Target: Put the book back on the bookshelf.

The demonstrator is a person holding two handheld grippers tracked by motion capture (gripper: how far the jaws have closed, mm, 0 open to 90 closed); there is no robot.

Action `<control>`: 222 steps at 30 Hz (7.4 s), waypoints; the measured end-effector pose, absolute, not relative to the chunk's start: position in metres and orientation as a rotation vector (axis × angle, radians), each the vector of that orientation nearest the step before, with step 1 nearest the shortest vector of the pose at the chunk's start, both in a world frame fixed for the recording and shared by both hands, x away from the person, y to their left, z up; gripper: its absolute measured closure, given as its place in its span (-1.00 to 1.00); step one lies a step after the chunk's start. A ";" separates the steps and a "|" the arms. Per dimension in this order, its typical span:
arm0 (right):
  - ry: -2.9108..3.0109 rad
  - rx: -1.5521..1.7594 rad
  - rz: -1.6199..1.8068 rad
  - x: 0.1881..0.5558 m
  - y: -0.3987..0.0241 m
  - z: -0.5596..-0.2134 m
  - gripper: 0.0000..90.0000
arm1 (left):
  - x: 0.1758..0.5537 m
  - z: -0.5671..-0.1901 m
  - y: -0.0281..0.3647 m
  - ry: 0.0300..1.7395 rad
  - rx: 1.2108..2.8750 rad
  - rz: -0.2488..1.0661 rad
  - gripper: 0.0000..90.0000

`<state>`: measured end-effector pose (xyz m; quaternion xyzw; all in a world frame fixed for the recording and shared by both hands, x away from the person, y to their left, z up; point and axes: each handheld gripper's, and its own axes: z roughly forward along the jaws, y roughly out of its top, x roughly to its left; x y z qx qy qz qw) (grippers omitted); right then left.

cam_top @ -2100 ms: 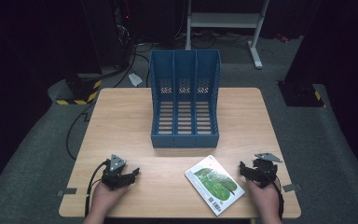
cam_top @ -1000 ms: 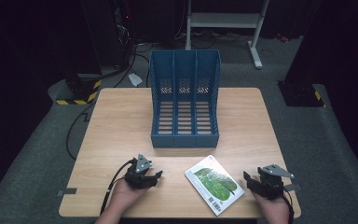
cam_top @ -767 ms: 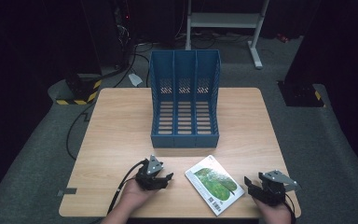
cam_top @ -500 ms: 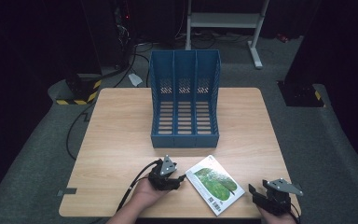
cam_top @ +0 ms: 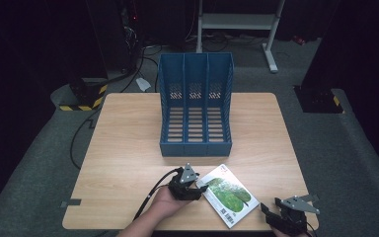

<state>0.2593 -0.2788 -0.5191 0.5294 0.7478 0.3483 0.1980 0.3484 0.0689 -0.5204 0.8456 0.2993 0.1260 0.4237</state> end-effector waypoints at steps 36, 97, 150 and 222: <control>2.289 1.283 1.017 0.326 -0.192 -0.510 -0.02 | 0.304 -0.523 0.138 0.911 2.153 0.376 -0.08; 2.474 1.037 1.047 0.299 -0.149 -0.514 -0.14 | 0.307 -0.521 0.161 1.050 2.012 0.328 0.11; 2.491 1.036 1.021 0.309 -0.096 -0.523 -0.68 | 0.313 -0.514 0.207 1.245 1.621 0.154 0.13; 2.473 1.130 1.180 0.306 -0.112 -0.519 -0.23 | 0.323 -0.518 0.199 1.123 1.695 0.098 0.28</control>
